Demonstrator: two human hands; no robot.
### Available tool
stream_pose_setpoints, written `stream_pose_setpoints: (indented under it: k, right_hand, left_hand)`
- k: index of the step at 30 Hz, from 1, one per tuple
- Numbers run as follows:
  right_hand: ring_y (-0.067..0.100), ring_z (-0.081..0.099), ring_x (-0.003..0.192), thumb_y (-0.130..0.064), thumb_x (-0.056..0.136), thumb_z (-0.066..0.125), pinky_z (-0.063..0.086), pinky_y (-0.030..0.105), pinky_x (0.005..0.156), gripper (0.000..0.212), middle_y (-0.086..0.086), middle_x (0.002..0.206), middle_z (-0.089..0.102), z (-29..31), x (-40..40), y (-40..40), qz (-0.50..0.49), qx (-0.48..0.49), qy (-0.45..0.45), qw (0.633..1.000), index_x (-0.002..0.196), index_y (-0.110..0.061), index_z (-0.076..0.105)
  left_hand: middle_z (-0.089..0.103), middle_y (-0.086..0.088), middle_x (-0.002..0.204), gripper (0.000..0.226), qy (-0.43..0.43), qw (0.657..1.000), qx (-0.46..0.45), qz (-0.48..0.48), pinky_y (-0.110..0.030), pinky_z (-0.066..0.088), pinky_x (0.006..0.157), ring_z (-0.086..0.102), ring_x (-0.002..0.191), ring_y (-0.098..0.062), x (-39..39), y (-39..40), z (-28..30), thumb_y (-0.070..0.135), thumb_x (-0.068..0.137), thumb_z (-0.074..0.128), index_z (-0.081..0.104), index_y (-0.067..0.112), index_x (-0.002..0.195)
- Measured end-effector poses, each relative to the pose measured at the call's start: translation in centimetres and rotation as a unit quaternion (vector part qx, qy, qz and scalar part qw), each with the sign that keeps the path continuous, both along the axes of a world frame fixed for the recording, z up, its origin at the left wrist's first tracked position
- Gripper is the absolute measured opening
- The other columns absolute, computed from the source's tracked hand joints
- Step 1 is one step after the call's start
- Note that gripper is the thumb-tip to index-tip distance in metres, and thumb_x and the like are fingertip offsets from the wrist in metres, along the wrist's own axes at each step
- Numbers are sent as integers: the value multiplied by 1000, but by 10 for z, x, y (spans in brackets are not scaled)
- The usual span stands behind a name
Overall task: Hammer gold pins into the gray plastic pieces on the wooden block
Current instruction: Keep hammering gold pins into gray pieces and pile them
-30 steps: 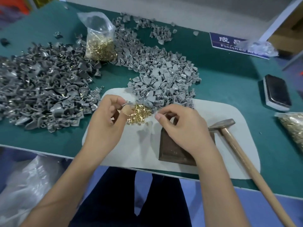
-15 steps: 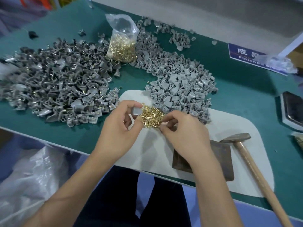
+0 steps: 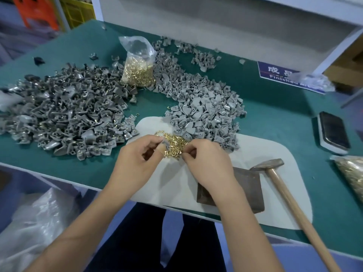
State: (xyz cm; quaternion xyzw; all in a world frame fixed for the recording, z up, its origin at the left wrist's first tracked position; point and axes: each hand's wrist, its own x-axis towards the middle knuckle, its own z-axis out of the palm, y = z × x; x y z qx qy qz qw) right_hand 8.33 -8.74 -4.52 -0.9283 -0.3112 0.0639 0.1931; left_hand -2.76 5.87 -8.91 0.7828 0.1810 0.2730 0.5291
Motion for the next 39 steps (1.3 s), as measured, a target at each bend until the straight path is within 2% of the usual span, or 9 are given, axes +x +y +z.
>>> stream_pose_setpoints:
  k: [7,12,17,20,24,27,30,33,39]
  right_hand:
    - [15,61,76,-30,91,59,40,29,58,10,-10,81,68,2,-2,-4,2,9,-21,1000,88,-27,68]
    - [4,60,77,-14,90,66,48,20,67,10,-12,79,64,3,-3,-12,-24,284,33,958,90,-24,63]
    - [18,67,73,-18,96,63,60,40,70,16,-5,82,72,8,0,-27,-86,447,91,886,102,-26,76]
    - [18,68,74,-21,96,63,58,37,65,17,-3,85,75,10,-8,-43,-104,503,99,853,100,-29,78]
    - [12,68,75,-18,95,65,54,23,61,16,-2,85,75,14,-19,-69,-99,508,97,850,99,-29,77]
    - [10,71,85,-17,95,67,56,25,76,17,-9,90,76,11,-23,-88,-92,467,54,878,98,-31,75]
    - [4,69,91,-12,94,68,47,11,79,18,-19,91,74,5,-23,-99,-85,430,4,899,99,-27,76]
    - [4,69,88,-10,94,67,48,12,79,18,-17,89,73,-2,-20,-104,-97,431,2,897,100,-25,75]
    - [5,69,86,-12,94,67,49,14,77,18,-16,86,73,-9,-16,-110,-136,460,32,877,96,-28,74]
  left_hand:
    - [75,12,95,13,5,999,28,-16,-37,58,80,71,87,-12,-2,-3,9,18,92,71,77,28,93]
    - [72,15,75,18,-16,998,-30,-61,-16,44,56,53,58,-2,-5,-19,20,8,92,70,78,24,89]
    - [73,11,80,25,-40,991,-98,-83,-18,48,58,55,58,-5,-9,-37,31,5,96,65,75,24,108]
    - [74,8,82,22,-39,988,-94,-116,-19,52,61,63,64,-7,-9,-41,39,7,98,63,73,25,107]
    - [71,6,80,6,-38,984,-108,-137,-18,51,63,64,66,-8,2,-56,47,19,93,72,73,23,97]
    - [71,3,82,11,-13,985,-99,-137,-25,52,69,65,73,-10,9,-72,43,20,87,80,73,17,95]
    - [74,4,89,7,3,988,-48,-149,-24,54,83,70,85,-10,16,-83,39,17,88,78,73,18,93]
    - [74,13,93,5,9,987,13,-163,-18,52,88,69,92,-5,21,-88,39,20,91,74,74,23,95]
    - [64,16,92,10,35,983,126,-127,-10,41,66,59,76,-11,23,-79,47,32,95,64,66,38,103]
